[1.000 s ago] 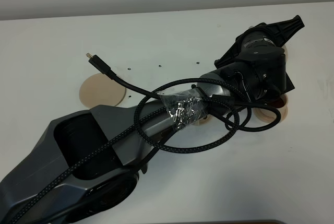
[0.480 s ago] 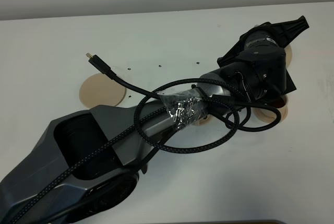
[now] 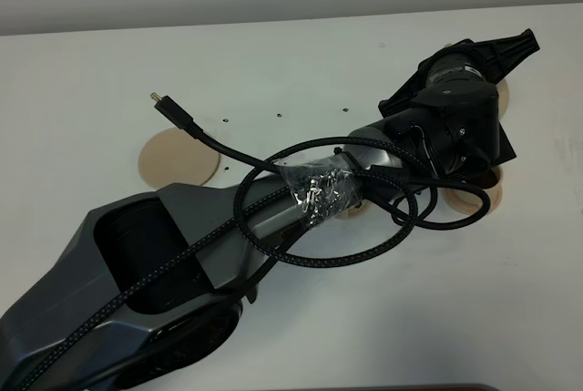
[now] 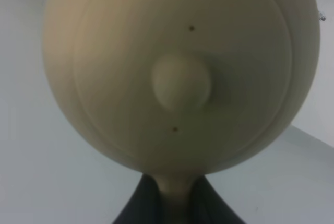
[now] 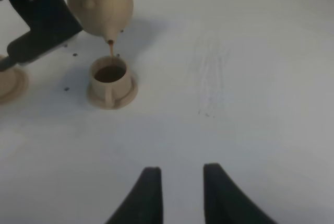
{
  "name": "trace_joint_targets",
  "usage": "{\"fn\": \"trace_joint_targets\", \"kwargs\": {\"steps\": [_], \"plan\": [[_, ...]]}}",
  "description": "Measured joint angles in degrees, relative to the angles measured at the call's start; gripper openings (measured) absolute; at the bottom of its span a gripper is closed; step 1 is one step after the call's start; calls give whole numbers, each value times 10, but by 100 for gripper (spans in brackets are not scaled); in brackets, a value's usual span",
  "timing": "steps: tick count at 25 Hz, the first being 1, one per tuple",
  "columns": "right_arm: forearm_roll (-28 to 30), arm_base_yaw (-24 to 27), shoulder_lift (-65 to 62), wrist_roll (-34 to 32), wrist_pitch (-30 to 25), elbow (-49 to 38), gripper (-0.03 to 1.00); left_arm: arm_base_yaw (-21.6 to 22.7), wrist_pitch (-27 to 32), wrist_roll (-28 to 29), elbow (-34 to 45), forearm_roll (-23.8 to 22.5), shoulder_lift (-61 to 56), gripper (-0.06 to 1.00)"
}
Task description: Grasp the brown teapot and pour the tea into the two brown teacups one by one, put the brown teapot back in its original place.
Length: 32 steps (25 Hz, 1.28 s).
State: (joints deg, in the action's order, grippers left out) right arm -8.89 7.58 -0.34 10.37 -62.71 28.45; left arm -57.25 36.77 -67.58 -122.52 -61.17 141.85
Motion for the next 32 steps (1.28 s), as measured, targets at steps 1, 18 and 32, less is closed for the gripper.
{"fn": "trace_joint_targets", "kwargs": {"steps": [1, 18, 32], "plan": [[0, 0, 0, 0, 0, 0, 19, 0, 3, 0, 0, 8, 0, 13], [0, 0, 0, 0, 0, 0, 19, 0, 126, 104, -17, 98, 0, 13], [-1, 0, 0, 0, 0, 0, 19, 1, 313, 178, -117, 374, -16, 13]]}}
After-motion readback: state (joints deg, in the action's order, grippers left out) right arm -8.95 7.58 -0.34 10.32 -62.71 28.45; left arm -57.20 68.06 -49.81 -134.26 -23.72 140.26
